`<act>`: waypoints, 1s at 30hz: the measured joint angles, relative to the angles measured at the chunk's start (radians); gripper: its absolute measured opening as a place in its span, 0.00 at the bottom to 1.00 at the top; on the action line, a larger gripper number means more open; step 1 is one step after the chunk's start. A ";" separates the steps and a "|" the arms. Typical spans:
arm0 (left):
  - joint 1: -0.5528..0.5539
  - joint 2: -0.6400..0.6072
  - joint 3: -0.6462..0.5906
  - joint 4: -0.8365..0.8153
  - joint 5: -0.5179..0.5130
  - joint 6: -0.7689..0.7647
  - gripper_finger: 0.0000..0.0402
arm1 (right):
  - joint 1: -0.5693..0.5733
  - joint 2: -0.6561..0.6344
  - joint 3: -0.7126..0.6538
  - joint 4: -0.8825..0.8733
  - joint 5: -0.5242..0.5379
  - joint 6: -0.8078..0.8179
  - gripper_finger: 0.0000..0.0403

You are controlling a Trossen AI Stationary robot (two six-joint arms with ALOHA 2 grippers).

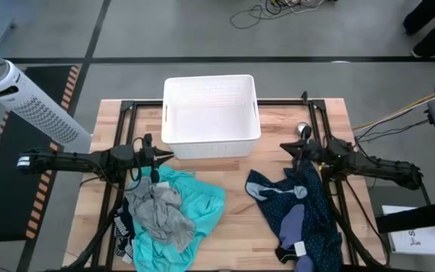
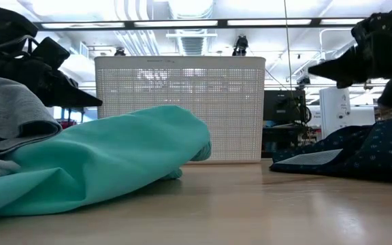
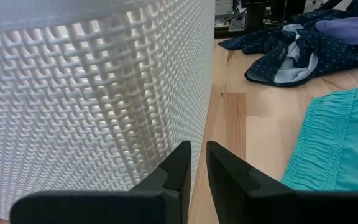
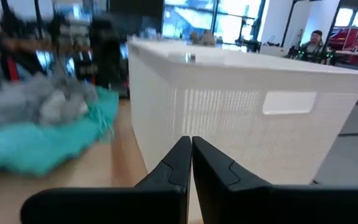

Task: Sort clothes
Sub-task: Put the top purple sock into the white bin

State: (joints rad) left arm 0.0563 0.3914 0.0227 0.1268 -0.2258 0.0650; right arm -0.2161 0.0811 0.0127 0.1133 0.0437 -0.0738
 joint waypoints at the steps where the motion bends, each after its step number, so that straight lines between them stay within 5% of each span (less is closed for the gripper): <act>1: 0.000 0.000 0.000 0.000 0.000 0.000 0.09 | 0.000 0.000 0.002 0.009 0.000 0.021 0.00; 7: 0.000 0.000 0.000 0.000 0.000 0.000 0.09 | 0.000 0.000 0.008 0.190 -0.002 0.105 0.00; 16: 0.000 0.000 0.000 0.000 0.000 0.000 0.09 | 0.000 0.081 0.069 0.229 -0.177 0.198 0.00; 30: 0.000 0.000 0.000 0.000 0.000 0.000 0.09 | 0.013 0.476 0.505 -0.312 -0.243 0.229 0.00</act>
State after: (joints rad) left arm 0.0559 0.3912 0.0227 0.1268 -0.2259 0.0650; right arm -0.2030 0.5575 0.5177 -0.1988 -0.1991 0.1557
